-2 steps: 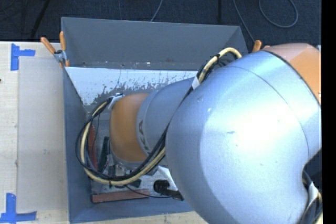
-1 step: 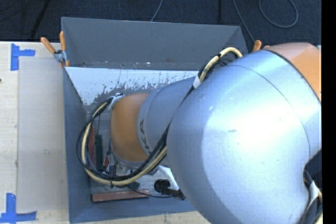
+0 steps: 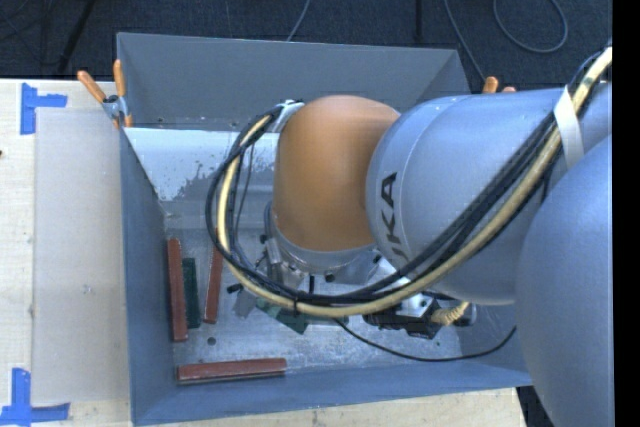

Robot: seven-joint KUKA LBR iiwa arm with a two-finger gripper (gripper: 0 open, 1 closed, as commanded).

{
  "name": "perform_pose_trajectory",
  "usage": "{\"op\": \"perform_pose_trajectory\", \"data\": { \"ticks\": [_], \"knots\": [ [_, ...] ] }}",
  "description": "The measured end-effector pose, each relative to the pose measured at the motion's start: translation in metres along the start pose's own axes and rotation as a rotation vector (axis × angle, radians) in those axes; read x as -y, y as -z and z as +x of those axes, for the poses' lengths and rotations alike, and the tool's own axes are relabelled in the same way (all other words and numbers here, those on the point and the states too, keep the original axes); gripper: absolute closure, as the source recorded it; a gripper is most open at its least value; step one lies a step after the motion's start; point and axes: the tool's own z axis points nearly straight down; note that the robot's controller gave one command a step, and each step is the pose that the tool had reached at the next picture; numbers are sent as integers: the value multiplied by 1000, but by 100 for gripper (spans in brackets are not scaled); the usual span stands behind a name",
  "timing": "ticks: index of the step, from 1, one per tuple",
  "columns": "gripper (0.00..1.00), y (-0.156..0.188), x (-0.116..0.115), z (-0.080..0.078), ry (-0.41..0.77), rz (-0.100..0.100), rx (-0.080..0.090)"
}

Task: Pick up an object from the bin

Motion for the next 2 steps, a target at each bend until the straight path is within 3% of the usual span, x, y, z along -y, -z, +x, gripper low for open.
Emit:
{"op": "perform_pose_trajectory", "data": {
  "ticks": [1, 2],
  "knots": [
    [0, -4, 0, 2, 5, 7, -4],
    [0, -142, -2, -34, -42, 14, -8]
  ]
}}
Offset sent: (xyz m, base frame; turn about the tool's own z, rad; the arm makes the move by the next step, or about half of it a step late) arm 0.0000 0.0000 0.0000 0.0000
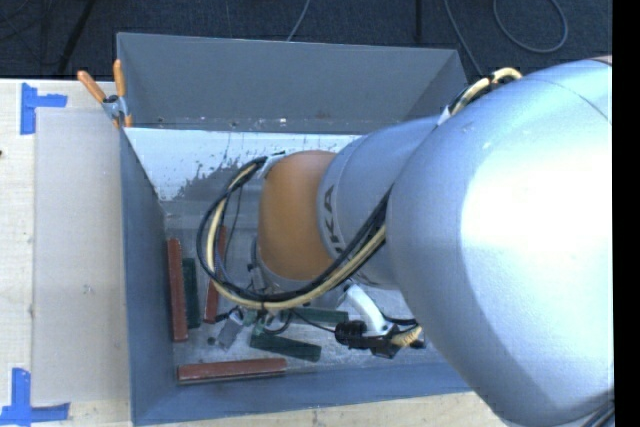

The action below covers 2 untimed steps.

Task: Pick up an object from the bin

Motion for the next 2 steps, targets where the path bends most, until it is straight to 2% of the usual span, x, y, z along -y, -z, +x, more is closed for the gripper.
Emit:
{"op": "perform_pose_trajectory", "data": {
  "ticks": [1, 2],
  "knots": [
    [0, -23, 21, -108, 31, -6, 9],
    [0, -19, 64, -159, -21, -6, 6]
  ]
}}
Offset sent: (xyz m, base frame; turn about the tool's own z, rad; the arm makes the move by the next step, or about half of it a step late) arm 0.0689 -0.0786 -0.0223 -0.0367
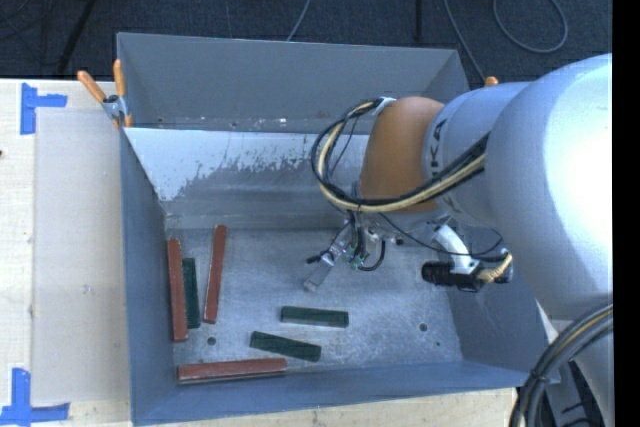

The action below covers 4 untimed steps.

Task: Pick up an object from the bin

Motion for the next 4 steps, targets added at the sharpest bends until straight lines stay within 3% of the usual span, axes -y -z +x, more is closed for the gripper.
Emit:
{"op": "perform_pose_trajectory", "data": {
  "ticks": [1, 2, 3, 4],
  "knots": [
    [0, -4, 35, -66, 91, -2, 2],
    [100, -4, 32, -63, 97, -3, -1],
    [100, 47, -25, 8, 111, -7, -2],
    [100, 187, 25, 22, 310, -6, 4]
  ]
}}
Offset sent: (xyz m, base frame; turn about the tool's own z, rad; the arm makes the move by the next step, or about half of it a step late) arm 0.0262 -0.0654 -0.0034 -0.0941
